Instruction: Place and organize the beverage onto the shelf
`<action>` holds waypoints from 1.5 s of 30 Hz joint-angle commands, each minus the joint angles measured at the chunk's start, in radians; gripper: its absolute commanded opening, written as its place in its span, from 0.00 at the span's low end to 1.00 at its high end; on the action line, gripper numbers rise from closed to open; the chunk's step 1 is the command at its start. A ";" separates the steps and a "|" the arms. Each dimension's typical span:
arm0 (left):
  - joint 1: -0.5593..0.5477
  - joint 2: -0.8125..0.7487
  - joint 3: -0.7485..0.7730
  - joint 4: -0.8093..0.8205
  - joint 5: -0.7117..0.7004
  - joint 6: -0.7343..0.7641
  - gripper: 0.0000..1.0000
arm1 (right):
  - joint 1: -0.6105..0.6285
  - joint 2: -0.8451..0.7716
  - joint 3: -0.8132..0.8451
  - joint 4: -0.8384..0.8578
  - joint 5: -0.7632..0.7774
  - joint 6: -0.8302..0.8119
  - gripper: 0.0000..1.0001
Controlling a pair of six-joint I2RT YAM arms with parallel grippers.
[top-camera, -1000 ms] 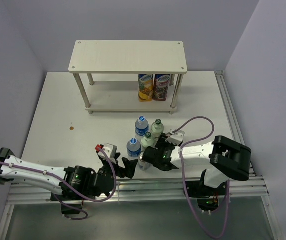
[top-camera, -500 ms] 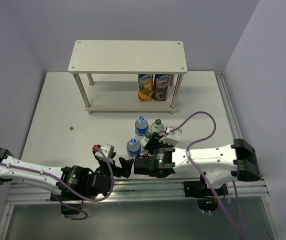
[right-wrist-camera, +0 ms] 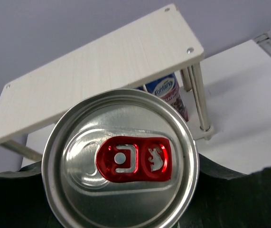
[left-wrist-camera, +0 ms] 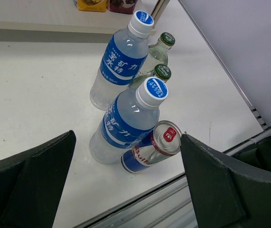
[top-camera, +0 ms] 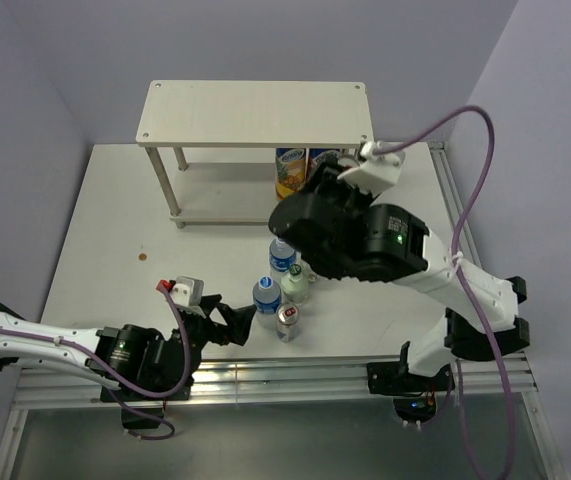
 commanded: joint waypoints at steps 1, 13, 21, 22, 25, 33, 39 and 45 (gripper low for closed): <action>-0.007 -0.009 0.016 0.023 -0.020 0.050 0.99 | -0.041 0.123 0.230 -0.149 0.333 -0.203 0.00; -0.007 0.003 0.020 -0.012 -0.006 0.022 0.99 | -0.251 0.227 0.303 0.791 -0.125 -1.579 0.00; -0.007 0.014 -0.006 0.039 0.014 0.045 0.99 | -0.536 0.065 0.241 0.777 -0.618 -1.149 0.00; -0.007 0.017 -0.003 0.035 0.014 0.042 0.99 | -0.574 0.066 0.243 0.754 -0.660 -1.100 0.00; -0.007 0.024 -0.004 0.043 0.022 0.044 0.99 | -0.728 0.111 0.258 0.730 -0.879 -0.957 0.00; -0.007 0.037 -0.014 0.066 0.028 0.045 0.99 | -0.871 0.286 0.411 0.675 -1.059 -0.880 0.00; -0.007 0.052 -0.014 0.049 0.023 0.019 0.99 | -0.906 0.352 0.379 0.700 -1.091 -0.856 0.00; -0.007 0.046 -0.021 0.028 0.015 -0.011 0.99 | -0.909 0.379 0.318 0.720 -1.088 -0.854 0.00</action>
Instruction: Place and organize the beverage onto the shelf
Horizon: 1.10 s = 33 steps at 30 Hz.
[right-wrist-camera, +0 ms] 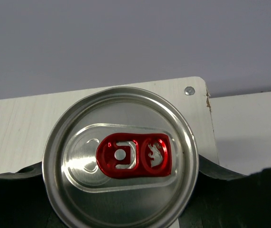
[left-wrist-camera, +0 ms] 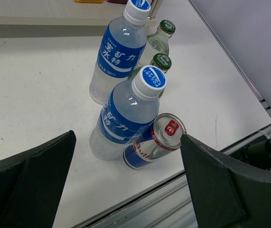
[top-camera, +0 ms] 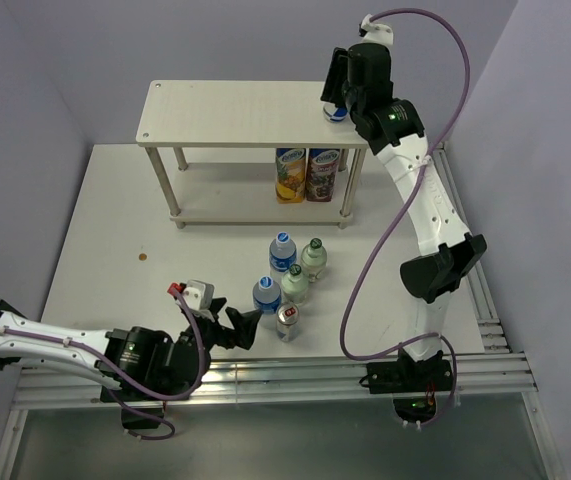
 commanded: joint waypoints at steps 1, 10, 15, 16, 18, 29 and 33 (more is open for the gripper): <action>-0.006 -0.014 -0.016 -0.010 -0.003 -0.031 0.99 | -0.007 -0.037 -0.013 0.088 -0.012 0.011 0.00; -0.006 -0.063 -0.042 -0.013 -0.011 -0.042 0.99 | 0.026 0.023 -0.009 0.046 0.049 -0.073 0.04; -0.006 -0.071 -0.038 -0.039 -0.016 -0.054 0.99 | 0.044 0.035 -0.056 0.043 0.101 -0.090 0.42; -0.006 -0.069 -0.038 -0.039 -0.016 -0.053 0.99 | 0.050 0.034 -0.064 0.045 0.104 -0.093 0.56; -0.007 -0.069 -0.036 -0.041 -0.019 -0.054 0.99 | 0.053 0.038 -0.073 0.045 0.115 -0.095 0.63; -0.006 -0.060 -0.024 -0.055 -0.028 -0.067 0.99 | 0.098 -0.034 -0.142 0.068 0.158 -0.109 0.98; -0.006 -0.049 -0.022 -0.053 -0.031 -0.073 0.99 | 0.133 -0.124 -0.203 0.080 0.176 -0.110 0.99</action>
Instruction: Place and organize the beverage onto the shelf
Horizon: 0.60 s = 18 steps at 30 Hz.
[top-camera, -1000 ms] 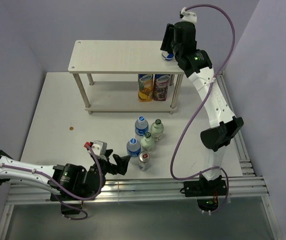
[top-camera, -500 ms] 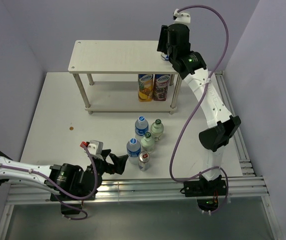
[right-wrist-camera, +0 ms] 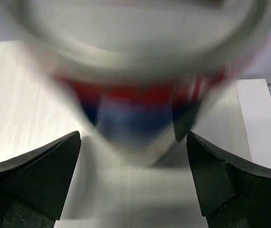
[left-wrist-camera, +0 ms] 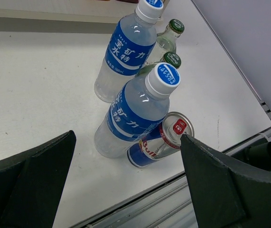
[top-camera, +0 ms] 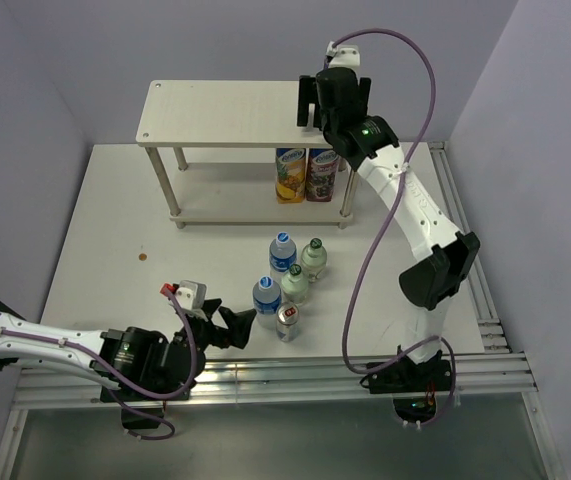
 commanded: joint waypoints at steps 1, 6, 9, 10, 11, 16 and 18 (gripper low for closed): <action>-0.006 0.008 0.014 -0.007 -0.019 -0.018 0.99 | 0.040 -0.115 -0.027 0.012 0.036 -0.005 1.00; -0.006 0.022 0.022 -0.008 -0.019 -0.023 0.99 | 0.110 -0.214 -0.084 -0.007 0.083 -0.005 1.00; -0.006 0.028 0.036 -0.030 -0.027 -0.029 0.99 | 0.167 -0.274 -0.113 -0.049 0.160 0.007 1.00; -0.006 0.028 0.040 -0.037 -0.030 -0.034 0.99 | 0.184 -0.296 -0.126 -0.061 0.177 0.016 1.00; -0.006 0.029 0.048 -0.050 -0.033 -0.035 0.99 | 0.202 -0.348 -0.173 -0.069 0.194 0.035 1.00; -0.006 0.022 0.082 -0.103 -0.061 -0.052 0.99 | 0.415 -0.602 -0.489 0.003 0.331 0.101 0.97; -0.006 0.014 0.086 -0.108 -0.062 -0.042 0.99 | 0.475 -0.751 -0.690 0.025 0.346 0.206 0.97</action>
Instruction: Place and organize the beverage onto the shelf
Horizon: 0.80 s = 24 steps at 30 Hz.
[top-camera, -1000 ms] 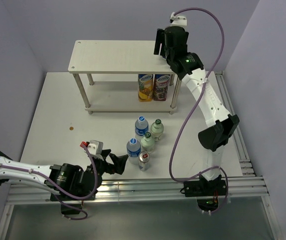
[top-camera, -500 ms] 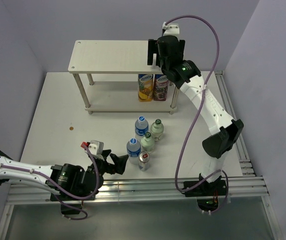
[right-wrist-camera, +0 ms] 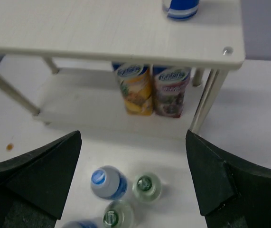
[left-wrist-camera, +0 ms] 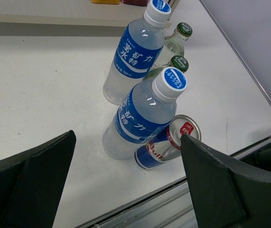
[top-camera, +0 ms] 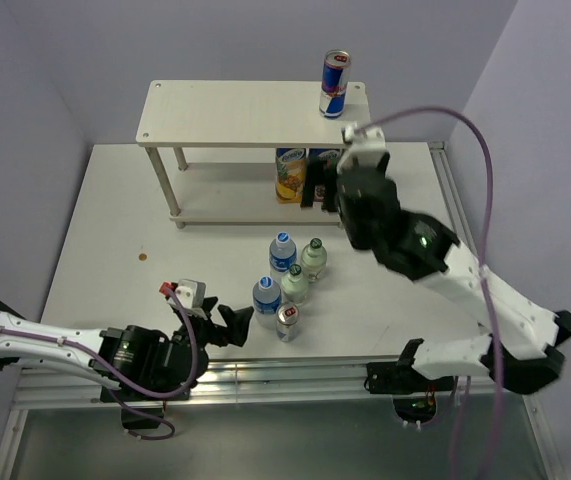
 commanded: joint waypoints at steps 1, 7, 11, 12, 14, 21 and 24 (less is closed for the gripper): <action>-0.006 -0.016 0.055 -0.029 -0.040 0.005 0.99 | 0.110 -0.203 -0.237 0.033 0.100 0.160 0.97; -0.006 -0.039 0.064 0.002 -0.055 0.060 0.99 | 0.371 -0.507 -0.747 0.142 0.141 0.388 0.95; -0.006 -0.031 0.068 0.014 -0.063 0.079 0.99 | 0.534 -0.559 -0.948 0.189 0.164 0.472 0.95; -0.006 -0.030 0.068 0.013 -0.066 0.073 0.99 | 0.593 -0.566 -0.973 0.198 0.173 0.494 0.95; -0.006 -0.019 0.071 0.000 -0.069 0.060 0.99 | 0.644 -0.573 -1.039 0.227 0.183 0.545 0.95; -0.006 0.015 0.081 -0.050 -0.067 -0.006 0.99 | 0.848 -0.587 -1.172 0.330 0.224 0.633 0.95; -0.006 0.021 0.081 -0.049 -0.070 -0.006 0.99 | 0.872 -0.544 -1.215 0.396 0.203 0.650 0.96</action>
